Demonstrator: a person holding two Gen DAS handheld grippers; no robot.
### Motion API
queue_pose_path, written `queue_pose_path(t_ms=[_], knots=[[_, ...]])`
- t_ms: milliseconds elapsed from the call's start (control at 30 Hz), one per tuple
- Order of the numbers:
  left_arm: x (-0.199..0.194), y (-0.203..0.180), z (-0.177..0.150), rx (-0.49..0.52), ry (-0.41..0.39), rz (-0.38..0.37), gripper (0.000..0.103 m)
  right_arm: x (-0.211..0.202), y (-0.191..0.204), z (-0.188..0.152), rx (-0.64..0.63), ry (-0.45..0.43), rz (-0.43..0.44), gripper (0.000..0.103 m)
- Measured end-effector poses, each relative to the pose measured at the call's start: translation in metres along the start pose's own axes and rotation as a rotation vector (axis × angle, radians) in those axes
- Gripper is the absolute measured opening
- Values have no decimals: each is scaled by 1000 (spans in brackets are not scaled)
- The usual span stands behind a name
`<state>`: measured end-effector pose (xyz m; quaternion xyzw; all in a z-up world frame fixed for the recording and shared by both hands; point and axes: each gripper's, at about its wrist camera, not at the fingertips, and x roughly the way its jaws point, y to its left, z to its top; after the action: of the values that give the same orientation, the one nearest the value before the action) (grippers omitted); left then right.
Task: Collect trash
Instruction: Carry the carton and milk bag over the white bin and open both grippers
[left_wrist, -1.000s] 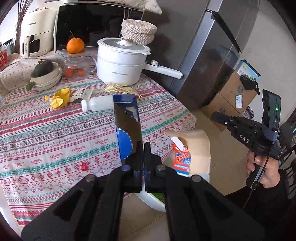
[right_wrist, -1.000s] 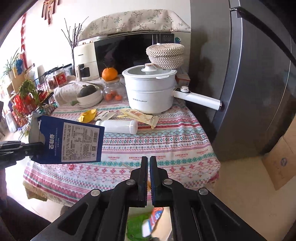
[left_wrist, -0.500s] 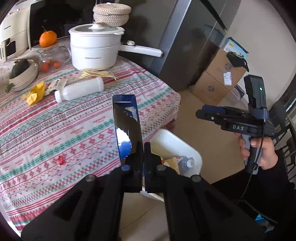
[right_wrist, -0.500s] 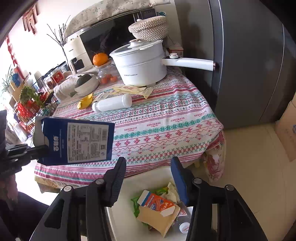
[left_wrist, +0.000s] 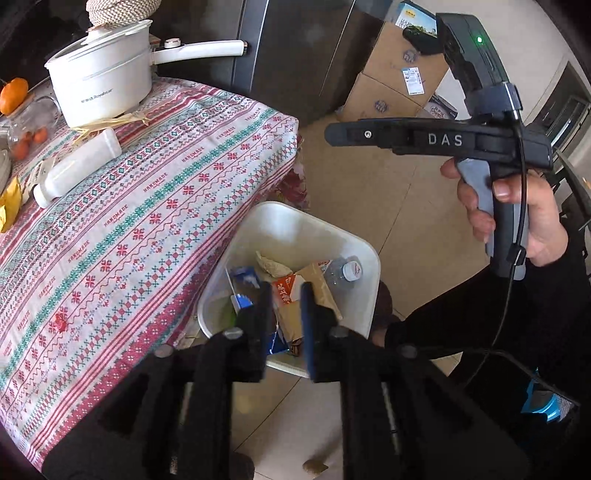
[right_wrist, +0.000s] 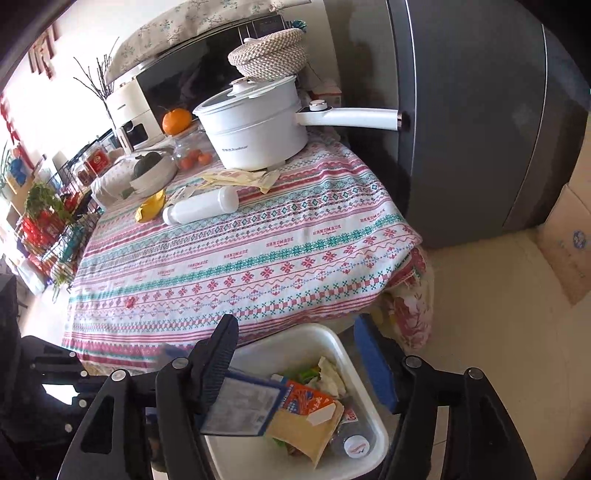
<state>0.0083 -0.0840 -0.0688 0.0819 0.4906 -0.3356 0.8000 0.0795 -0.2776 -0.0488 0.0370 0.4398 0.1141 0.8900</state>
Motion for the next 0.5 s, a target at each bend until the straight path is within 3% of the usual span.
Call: queue_pose_path(t_ms=[33, 67, 200, 500], knots=[[0, -2, -1, 4, -4, 13, 47, 0, 0, 0, -1, 0, -1, 69], [0, -2, 0, 9, -10, 21, 52, 0, 0, 0, -2, -1, -2, 69], [0, 0, 1, 12, -11, 36, 53, 0, 0, 0, -4, 2, -4, 70], [-5, 19, 2, -26, -16, 112, 73, 5, 4, 2, -7, 13, -16, 75]])
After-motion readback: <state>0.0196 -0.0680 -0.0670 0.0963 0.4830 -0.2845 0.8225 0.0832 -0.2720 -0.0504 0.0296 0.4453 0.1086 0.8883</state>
